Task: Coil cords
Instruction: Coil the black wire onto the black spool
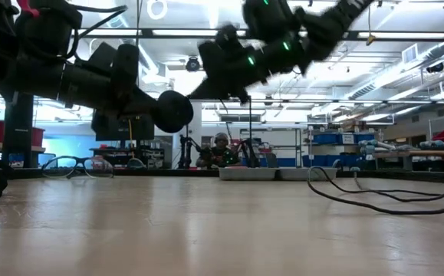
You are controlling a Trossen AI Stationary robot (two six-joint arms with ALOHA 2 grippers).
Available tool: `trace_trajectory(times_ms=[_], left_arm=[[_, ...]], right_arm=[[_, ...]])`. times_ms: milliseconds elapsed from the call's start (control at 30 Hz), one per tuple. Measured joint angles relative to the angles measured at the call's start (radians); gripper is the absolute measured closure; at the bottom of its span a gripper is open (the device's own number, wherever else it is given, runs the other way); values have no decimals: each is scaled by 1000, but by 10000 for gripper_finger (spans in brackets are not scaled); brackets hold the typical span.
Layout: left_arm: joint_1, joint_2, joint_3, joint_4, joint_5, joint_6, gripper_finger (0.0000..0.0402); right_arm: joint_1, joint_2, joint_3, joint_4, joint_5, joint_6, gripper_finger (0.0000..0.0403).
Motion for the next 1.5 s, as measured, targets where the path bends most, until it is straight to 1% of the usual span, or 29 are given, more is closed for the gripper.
trace_trajectory(times_ms=[100,167,367,467,533,600,733,867,967,1100,1200,1300,1400,1500], left_arm=[[0,0,0,6,-17,-1,401],[0,0,1,9,-23,-1,401],[4,0,3,39,-21,-7,401],[5,0,10,46,-14,-7,401],[5,0,28,44,11,-6,401],[5,0,48,38,31,6,401],[5,3,61,11,46,31,401],[3,3,49,10,58,19,401],[6,-3,46,48,38,-4,401],[5,1,26,96,40,4,401],[5,0,10,110,36,0,401],[5,0,0,116,31,-1,401],[4,0,-1,114,28,-1,401],[4,0,-1,98,25,-1,401]], right_arm=[[28,0,94,-106,-27,-66,402],[47,0,121,-125,-44,-89,402],[85,0,123,-123,-56,-121,402],[93,33,124,-97,-78,-121,403],[98,71,123,-59,-96,-119,403],[103,108,124,-53,-114,-90,403],[113,162,124,-60,-111,-31,403],[123,158,127,-186,-73,11,397],[124,149,122,-353,-48,29,389],[122,148,121,-559,-26,135,375],[122,147,92,-617,-20,178,364],[147,124,32,-585,-10,186,358],[171,76,-60,-513,-4,210,353],[190,-12,-196,-402,-15,246,351]])
